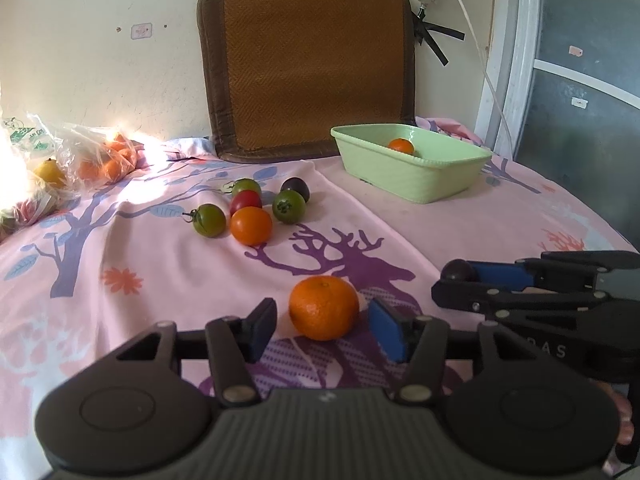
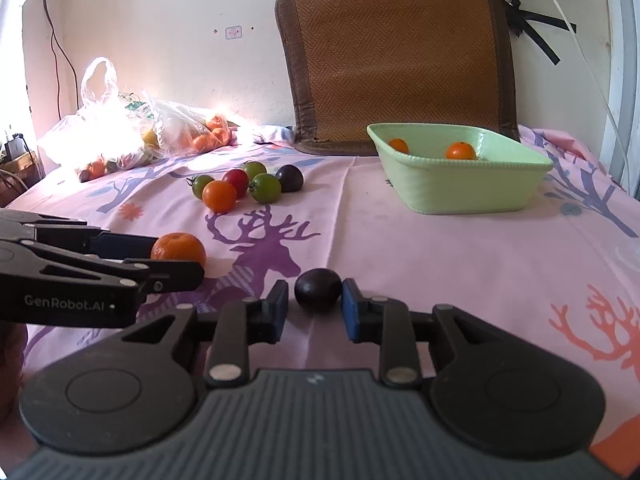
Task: Organize fruits
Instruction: 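Grasp a mandarin with the left gripper while the right gripper grasps a dark purple tomato, then carry both fruits into the green basin and open both grippers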
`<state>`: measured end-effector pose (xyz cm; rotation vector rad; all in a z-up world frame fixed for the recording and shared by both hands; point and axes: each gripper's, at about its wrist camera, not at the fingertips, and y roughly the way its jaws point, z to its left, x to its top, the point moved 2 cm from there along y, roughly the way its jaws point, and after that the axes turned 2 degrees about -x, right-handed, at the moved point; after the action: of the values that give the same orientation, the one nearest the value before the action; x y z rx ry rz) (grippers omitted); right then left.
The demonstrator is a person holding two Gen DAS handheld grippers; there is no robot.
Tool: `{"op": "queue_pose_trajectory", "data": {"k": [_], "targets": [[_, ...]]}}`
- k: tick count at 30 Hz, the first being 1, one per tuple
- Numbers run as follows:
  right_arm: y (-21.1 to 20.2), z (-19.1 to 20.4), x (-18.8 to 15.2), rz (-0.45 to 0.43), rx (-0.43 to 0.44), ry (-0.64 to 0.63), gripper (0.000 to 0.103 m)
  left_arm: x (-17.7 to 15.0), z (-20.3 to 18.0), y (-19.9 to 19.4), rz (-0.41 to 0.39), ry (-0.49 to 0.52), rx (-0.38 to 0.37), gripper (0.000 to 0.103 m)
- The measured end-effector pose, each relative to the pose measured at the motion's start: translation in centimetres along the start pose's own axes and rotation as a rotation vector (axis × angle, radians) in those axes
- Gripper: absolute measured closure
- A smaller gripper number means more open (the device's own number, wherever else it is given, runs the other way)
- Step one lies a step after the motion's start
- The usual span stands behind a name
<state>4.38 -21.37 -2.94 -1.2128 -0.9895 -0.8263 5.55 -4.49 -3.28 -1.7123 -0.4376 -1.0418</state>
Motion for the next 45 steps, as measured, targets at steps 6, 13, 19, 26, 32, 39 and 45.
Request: {"op": "queue_pose_trajectory", "data": {"k": [6, 13, 19, 26, 32, 39, 45], "targets": [[0.0, 0.1, -0.1, 0.000, -0.004, -0.005, 0.072, 0.1, 0.2, 0.5, 0.016, -0.007, -0.001, 0.065], [-0.9, -1.7, 0.9, -0.087, -0.027, 0.049, 0.076, 5.1, -0.6, 1.2, -0.033, -0.010, -0.079, 0.065], [-0.9, -6.6, 4.5, -0.201, -0.129, 0.127, 0.076, 12.0, -3.4, 4.7, -0.124, 0.064, -0.122, 0.065], [2.8, -11.1, 7.1, -0.215, -0.220, 0.139, 0.075, 15.8, -5.5, 12.7, -0.055, 0.060, -0.122, 0.065], [4.8, -12.5, 6.7, -0.191, -0.234, 0.153, 0.074, 15.9, -5.6, 16.4, 0.006, 0.058, -0.096, 0.063], [4.7, -12.2, 6.6, -0.221, -0.241, 0.121, 0.056, 15.8, -5.4, 15.6, -0.010, 0.062, -0.082, 0.049], [3.4, -12.0, 6.5, -0.262, -0.243, 0.148, 0.056, 15.2, -1.1, 7.9, -0.135, -0.043, -0.081, 0.049]]}}
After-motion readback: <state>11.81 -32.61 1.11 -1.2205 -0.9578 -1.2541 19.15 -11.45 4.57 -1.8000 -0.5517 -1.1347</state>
